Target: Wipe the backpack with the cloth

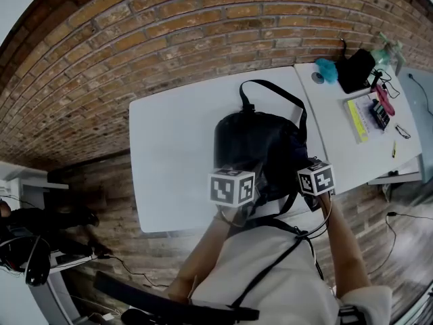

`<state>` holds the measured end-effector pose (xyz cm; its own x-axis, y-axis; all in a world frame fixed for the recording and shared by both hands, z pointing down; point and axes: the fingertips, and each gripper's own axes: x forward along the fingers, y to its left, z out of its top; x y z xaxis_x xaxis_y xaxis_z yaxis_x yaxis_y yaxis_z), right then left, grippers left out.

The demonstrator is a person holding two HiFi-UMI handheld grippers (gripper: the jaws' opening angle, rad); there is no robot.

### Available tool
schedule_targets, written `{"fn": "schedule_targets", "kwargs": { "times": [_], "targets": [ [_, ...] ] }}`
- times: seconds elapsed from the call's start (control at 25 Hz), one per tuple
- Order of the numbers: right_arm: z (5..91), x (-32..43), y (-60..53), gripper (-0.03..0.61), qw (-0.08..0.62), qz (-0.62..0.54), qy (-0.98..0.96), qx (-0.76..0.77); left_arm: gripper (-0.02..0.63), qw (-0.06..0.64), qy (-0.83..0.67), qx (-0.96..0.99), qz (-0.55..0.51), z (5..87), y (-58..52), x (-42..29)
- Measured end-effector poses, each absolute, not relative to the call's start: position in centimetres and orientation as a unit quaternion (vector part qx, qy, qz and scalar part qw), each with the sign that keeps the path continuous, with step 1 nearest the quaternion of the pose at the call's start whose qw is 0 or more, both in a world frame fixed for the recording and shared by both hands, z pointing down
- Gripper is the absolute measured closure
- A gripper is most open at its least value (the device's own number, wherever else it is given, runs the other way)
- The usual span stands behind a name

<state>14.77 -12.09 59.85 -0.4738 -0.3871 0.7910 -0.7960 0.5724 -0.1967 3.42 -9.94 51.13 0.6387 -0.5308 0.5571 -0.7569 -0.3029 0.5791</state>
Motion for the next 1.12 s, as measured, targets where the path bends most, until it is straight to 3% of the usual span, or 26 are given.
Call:
{"fn": "schedule_targets", "kwargs": {
  "times": [1.12],
  "targets": [
    [59.8,15.0,-8.5,0.505,0.358,0.305,-0.811,0.347,0.611,0.435,-0.401,0.795,0.133,51.5,-10.0,3.9]
  ]
}}
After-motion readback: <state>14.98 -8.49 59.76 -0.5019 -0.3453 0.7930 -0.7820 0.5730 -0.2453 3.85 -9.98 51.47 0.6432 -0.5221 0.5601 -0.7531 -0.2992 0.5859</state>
